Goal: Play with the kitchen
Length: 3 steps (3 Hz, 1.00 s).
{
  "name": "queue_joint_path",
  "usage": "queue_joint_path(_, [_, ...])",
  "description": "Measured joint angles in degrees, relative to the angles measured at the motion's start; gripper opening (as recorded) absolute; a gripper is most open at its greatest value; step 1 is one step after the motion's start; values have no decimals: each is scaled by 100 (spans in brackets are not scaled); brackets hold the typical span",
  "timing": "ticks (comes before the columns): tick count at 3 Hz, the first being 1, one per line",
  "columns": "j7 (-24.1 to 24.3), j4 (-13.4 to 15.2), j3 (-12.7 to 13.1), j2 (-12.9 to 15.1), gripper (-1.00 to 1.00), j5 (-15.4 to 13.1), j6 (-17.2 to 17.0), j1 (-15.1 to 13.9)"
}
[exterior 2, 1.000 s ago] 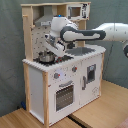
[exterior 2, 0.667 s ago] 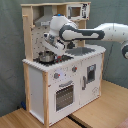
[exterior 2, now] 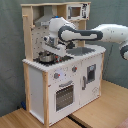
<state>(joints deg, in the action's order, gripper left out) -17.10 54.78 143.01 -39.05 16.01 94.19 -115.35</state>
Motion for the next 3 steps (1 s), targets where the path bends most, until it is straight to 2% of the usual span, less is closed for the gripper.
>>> queue_joint_path(1, [-112,-17,1,-6,100,0,-144,0])
queue_joint_path(2, [-116,-18,1,-7,-100,0,-151,0])
queue_joint_path(3, [-139,-261,1,-33,-100,-6,-517,0])
